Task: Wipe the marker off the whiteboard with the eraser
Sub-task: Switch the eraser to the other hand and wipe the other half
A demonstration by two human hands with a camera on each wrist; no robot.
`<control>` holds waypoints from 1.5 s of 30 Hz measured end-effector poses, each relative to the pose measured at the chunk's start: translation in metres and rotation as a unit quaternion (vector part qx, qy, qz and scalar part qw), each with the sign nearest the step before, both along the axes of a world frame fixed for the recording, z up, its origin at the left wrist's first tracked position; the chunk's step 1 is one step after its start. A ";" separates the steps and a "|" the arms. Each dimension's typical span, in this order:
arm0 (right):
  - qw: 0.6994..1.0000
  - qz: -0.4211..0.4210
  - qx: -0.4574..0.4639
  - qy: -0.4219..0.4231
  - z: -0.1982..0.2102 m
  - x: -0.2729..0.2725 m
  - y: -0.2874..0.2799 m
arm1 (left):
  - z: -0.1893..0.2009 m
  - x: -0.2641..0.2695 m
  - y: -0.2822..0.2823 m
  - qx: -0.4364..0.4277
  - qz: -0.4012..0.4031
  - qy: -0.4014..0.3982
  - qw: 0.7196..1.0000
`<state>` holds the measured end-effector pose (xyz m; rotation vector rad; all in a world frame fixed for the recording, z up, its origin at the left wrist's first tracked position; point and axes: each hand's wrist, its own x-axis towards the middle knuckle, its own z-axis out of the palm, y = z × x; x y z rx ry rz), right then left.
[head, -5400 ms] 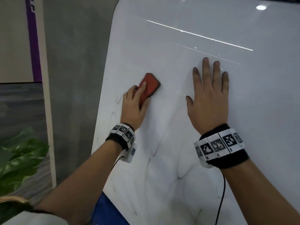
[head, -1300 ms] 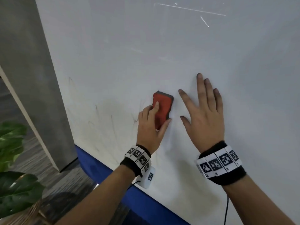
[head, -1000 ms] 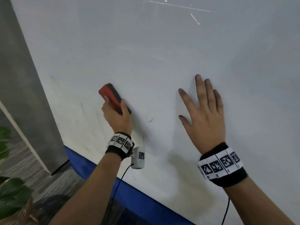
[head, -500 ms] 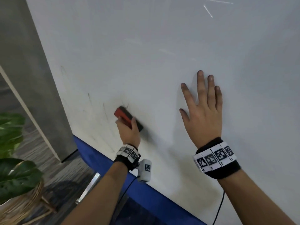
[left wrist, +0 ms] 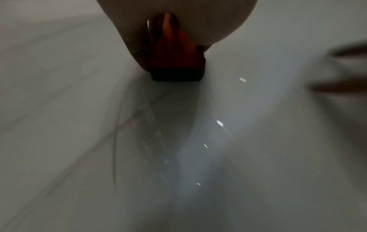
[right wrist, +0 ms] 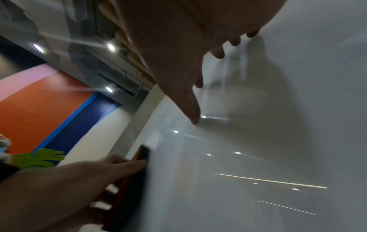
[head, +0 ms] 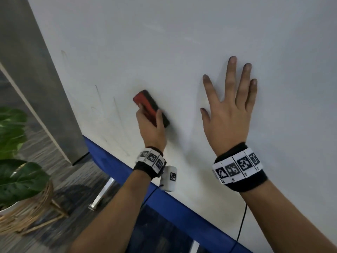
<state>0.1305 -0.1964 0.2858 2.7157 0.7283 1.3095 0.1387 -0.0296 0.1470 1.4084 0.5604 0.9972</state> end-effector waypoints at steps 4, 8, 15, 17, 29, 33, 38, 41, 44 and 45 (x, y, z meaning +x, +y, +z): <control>1.000 0.003 -0.019 0.004 -0.010 0.000 0.012 | -0.048 -0.007 -0.035 -0.019 -0.034 0.026 0.999; 0.999 0.012 -0.033 -0.006 -0.024 0.010 0.007 | -0.130 -0.012 -0.049 -0.203 -0.029 0.155 0.966; 0.999 0.011 -0.041 -0.023 -0.040 0.010 0.006 | -0.088 -0.010 -0.089 -0.185 -0.032 0.087 0.978; 0.999 0.011 -0.034 -0.027 -0.042 0.010 0.007 | -0.068 -0.016 -0.101 -0.082 -0.062 0.051 0.993; 0.998 0.015 -0.054 -0.009 -0.080 0.007 0.003 | -0.232 0.002 -0.076 -0.469 0.019 0.285 0.835; 0.998 0.017 -0.063 -0.018 -0.091 0.006 0.012 | -0.238 0.000 -0.080 -0.564 -0.016 0.281 0.776; 0.996 0.047 -0.074 -0.011 -0.084 0.010 0.020 | -0.220 0.005 -0.049 -0.353 0.053 0.204 0.912; 0.995 0.045 -0.088 -0.004 -0.083 0.010 0.030 | -0.228 0.005 -0.040 -0.309 0.063 0.161 0.935; 0.992 0.034 -0.119 0.011 -0.091 0.009 0.032 | -0.287 0.011 -0.045 -0.379 0.050 0.234 0.894; 0.991 0.029 -0.130 0.011 -0.093 0.009 0.031 | -0.323 0.016 -0.046 -0.424 0.045 0.251 0.869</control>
